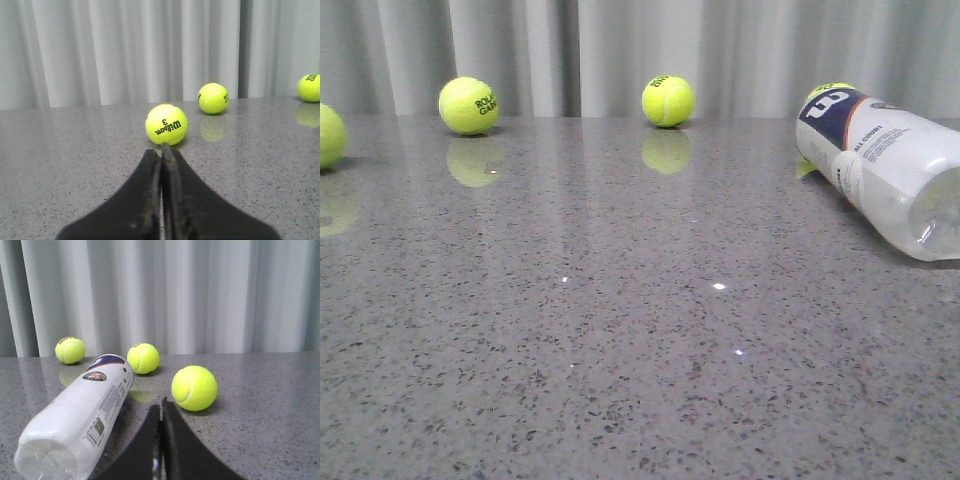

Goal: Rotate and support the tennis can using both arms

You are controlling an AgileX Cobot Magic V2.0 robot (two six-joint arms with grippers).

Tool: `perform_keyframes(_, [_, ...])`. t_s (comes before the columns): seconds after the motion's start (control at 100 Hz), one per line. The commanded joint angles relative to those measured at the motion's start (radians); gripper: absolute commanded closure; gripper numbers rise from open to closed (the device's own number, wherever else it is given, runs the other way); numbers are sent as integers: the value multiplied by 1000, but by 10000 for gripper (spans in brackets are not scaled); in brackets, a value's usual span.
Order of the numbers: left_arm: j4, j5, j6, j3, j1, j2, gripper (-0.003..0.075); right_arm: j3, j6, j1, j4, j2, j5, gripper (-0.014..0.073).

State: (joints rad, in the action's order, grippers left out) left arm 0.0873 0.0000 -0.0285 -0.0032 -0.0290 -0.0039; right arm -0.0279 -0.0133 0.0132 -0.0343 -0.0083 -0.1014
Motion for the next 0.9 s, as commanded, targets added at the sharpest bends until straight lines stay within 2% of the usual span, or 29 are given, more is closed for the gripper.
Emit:
perform_keyframes(0.0, [2,-75,-11,48,3,-38,741,21,2,-5,-3,-24,-104,662])
perform_keyframes(0.15, [2,-75,-11,48,3,-38,741,34,-5,-5,-4,-24,-134,662])
perform_keyframes(0.32, [2,-75,-11,48,3,-38,741,139,-41,-5,-6,-16,-51,662])
perform_keyframes(0.54, [2,-75,-11,48,3,-38,741,409,-41,-5,-6,106,263,662])
perform_keyframes(0.79, [2,-75,-11,48,3,-38,741,773,-41,-5,-6,384,710,662])
perform_keyframes(0.89, [2,-75,-11,48,3,-38,741,888,-41,-5,-6,496,841,662])
